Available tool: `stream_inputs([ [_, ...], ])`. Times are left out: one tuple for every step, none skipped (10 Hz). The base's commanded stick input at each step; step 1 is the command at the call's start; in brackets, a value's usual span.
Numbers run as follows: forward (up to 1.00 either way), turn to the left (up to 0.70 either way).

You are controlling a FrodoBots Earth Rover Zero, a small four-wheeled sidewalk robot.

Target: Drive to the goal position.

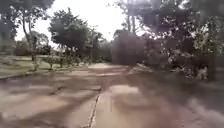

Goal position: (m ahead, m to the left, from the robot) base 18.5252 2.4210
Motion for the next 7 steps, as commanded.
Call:
stream_inputs([
  [1.0, 0.0],
  [1.0, 0.11],
  [1.0, 0.27],
  [1.0, 0.19],
  [1.0, 0.0],
  [1.0, 0.0],
  [1.0, 0.0],
])
